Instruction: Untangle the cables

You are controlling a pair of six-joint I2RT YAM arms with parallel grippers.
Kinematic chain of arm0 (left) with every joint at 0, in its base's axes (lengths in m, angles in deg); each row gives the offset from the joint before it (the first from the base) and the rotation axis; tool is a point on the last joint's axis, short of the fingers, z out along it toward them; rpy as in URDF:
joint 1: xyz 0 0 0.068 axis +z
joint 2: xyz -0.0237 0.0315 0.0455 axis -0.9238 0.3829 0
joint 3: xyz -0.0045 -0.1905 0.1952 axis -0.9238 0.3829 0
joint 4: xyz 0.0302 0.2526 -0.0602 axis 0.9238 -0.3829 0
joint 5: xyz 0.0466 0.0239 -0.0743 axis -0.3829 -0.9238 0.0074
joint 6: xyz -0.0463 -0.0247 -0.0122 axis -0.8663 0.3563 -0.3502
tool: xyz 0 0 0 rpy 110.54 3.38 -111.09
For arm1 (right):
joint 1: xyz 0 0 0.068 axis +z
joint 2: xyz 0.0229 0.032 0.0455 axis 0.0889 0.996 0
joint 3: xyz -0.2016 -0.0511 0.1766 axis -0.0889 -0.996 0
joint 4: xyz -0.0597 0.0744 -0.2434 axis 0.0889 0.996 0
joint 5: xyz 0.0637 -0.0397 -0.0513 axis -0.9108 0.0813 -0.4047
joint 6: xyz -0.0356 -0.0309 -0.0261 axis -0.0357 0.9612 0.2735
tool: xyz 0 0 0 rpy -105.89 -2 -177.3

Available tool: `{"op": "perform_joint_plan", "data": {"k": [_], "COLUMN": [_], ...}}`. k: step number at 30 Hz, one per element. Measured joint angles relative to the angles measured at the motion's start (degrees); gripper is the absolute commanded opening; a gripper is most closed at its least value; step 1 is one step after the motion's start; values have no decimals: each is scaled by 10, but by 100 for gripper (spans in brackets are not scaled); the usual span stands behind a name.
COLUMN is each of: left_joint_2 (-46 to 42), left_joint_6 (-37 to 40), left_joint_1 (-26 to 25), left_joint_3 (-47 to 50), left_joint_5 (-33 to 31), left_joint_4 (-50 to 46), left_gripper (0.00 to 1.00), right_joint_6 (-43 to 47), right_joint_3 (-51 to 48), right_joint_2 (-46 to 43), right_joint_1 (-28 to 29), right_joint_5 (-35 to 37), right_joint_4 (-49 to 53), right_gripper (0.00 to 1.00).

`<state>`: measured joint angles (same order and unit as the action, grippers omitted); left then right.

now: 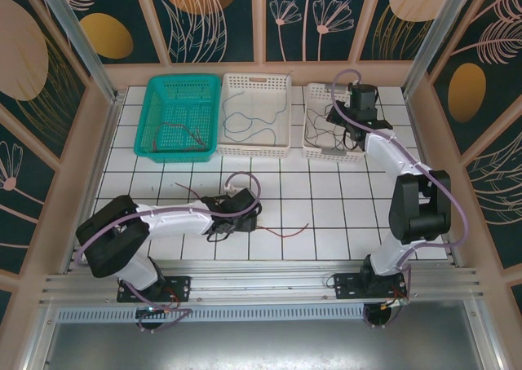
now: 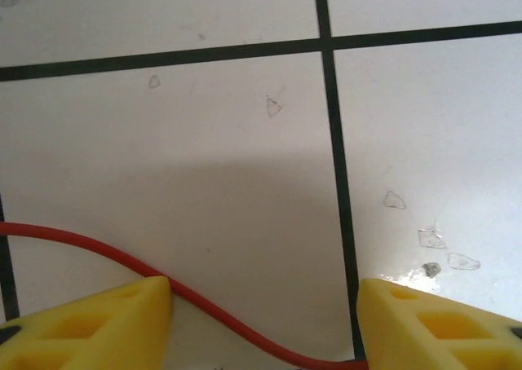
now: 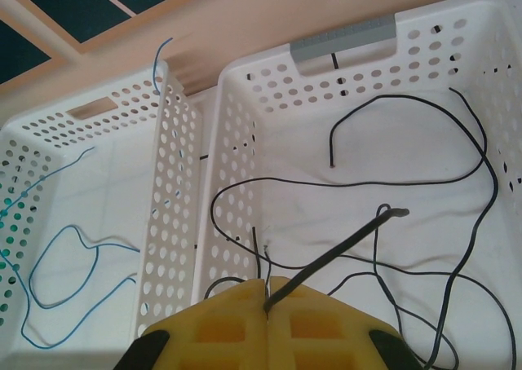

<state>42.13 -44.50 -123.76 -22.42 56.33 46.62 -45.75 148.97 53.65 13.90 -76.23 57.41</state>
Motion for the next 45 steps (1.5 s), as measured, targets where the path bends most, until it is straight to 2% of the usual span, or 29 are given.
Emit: {"op": "perform_joint_plan", "data": {"k": [3, 5, 12, 15, 22, 26, 30, 37, 41, 45], "left_joint_2": [3, 7, 18, 21, 13, -5, -55, -145, -184, -208], "left_joint_6": [1, 3, 14, 14, 18, 18, 18, 44, 93, 167], "left_joint_1": [0, 0, -3, -5, -7, -6, -4, -3, 17, 84], "left_joint_3": [1, 1, -3, -3, -3, -4, -32, -172, -250, -298], "left_joint_5": [-9, -18, -40, -42, -49, -71, -99, -163, -202, -222], "left_joint_4": [0, -1, 0, 14, 9, -33, -80, -139, -165, -166], "left_gripper": [53, 43, 17, 1, 0, 0, 0, 0, 0, 0], "right_joint_6": [0, 0, 0, 0, -4, -12, -18, -29, -38, -46], "right_joint_3": [0, 0, 0, 0, 0, 7, 34, 47, 47, 21], "right_joint_2": [0, 0, 0, 0, 0, 9, 43, 82, 81, 58], "right_joint_1": [-3, -5, -5, -5, -6, -12, -21, -24, -24, -24], "right_joint_5": [-8, -11, -23, -25, -25, -25, -25, -29, -27, -24], "right_joint_4": [0, 0, 0, 0, 0, 5, 24, 55, 59, 48], "right_gripper": [0, 0, 0, 0, 0, 1, 19, 45, 51, 53]}}
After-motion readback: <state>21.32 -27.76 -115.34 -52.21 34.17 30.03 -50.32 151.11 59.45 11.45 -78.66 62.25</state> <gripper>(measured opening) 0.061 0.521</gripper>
